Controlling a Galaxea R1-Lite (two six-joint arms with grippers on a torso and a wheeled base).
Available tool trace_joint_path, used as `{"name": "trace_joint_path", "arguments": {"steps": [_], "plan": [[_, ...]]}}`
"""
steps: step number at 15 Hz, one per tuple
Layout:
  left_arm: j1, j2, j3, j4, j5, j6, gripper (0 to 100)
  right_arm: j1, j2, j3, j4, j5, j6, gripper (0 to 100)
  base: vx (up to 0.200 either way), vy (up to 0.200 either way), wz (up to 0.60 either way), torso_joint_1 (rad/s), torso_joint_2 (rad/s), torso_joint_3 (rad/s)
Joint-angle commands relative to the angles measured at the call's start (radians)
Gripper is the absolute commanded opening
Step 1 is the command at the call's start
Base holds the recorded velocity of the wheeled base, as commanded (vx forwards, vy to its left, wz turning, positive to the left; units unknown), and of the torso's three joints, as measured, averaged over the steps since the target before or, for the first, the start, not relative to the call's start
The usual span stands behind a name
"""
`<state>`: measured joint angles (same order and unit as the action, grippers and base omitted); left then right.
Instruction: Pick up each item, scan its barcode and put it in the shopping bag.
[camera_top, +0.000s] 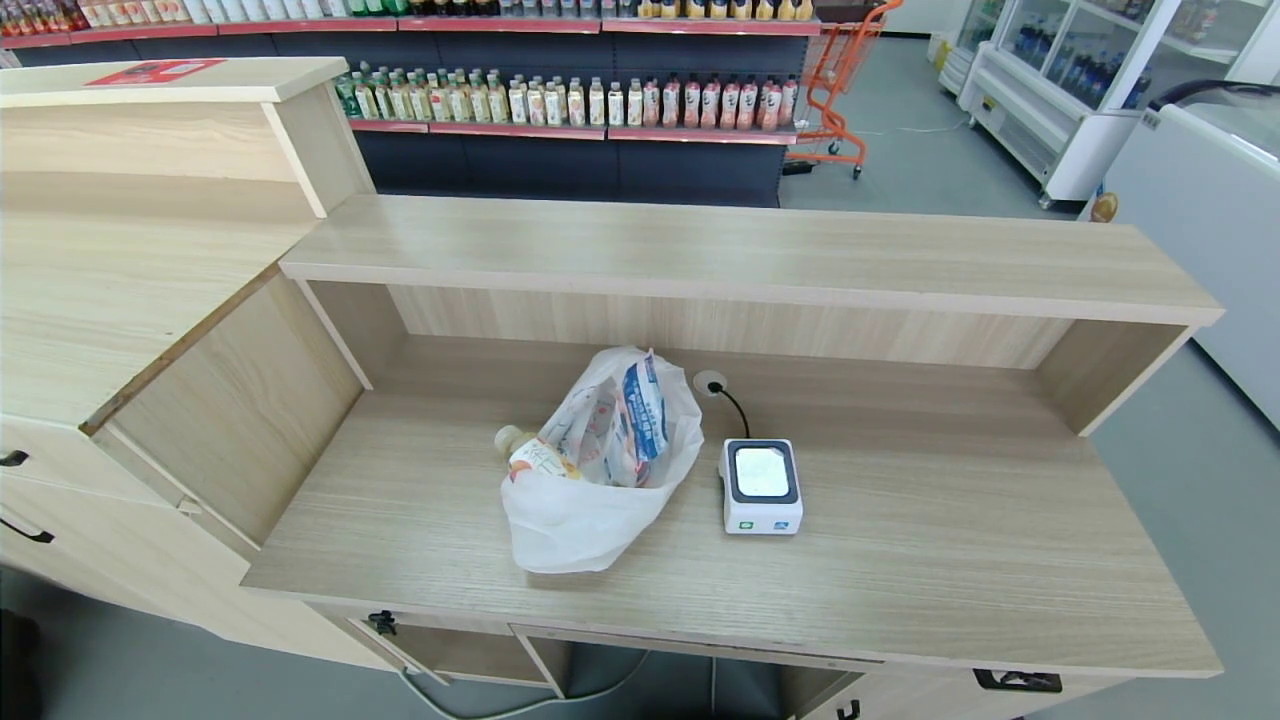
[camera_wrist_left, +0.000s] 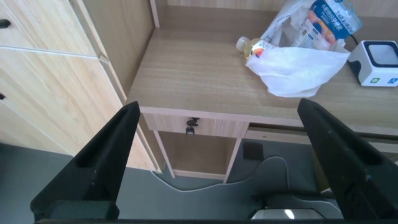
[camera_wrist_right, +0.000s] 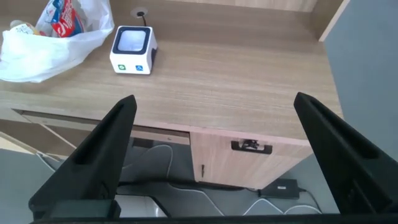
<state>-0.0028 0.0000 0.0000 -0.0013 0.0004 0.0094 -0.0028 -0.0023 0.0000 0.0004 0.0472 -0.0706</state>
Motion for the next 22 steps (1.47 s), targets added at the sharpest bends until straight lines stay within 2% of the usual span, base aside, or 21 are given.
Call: {"name": "trace_joint_path", "arguments": {"steps": [1,5,7,12,13,16,19,22], "plan": [[0.000,0.002,0.000,0.000,0.001,0.000,100,0.000,0.004,0.000,0.001,0.000,0.000,100,0.000,0.000,0.00,0.000,0.00,0.000],[0.000,0.000,0.000,0.000,0.001,-0.011,100,0.000,0.004,0.000,0.003,0.000,-0.003,100,0.000,0.000,0.00,0.000,0.00,0.000],[0.001,0.002,0.000,0.000,-0.002,0.004,100,0.000,0.004,0.000,0.001,0.000,-0.005,100,0.000,-0.200,0.00,0.002,0.00,0.002],[0.000,0.000,0.000,0.000,0.000,0.011,100,0.000,0.004,0.000,0.003,0.000,0.002,100,0.000,-0.200,0.00,0.007,0.00,0.000],[0.000,0.002,0.000,0.000,0.000,0.003,100,0.000,0.004,0.000,0.003,0.000,0.000,100,0.000,-0.200,0.00,-0.002,0.00,0.007],[0.000,0.002,0.000,0.000,-0.002,0.006,100,0.000,0.004,0.000,0.003,0.000,0.000,100,0.000,0.000,0.00,0.000,0.00,0.000],[0.000,0.002,0.000,0.000,0.000,0.003,100,0.000,0.004,0.000,0.003,0.000,0.000,100,0.200,0.000,0.00,-0.003,0.00,0.002],[0.000,0.002,0.000,0.000,0.000,0.003,100,0.000,0.004,0.000,0.003,0.000,0.003,100,0.000,0.000,0.00,0.000,0.00,0.000]]}}
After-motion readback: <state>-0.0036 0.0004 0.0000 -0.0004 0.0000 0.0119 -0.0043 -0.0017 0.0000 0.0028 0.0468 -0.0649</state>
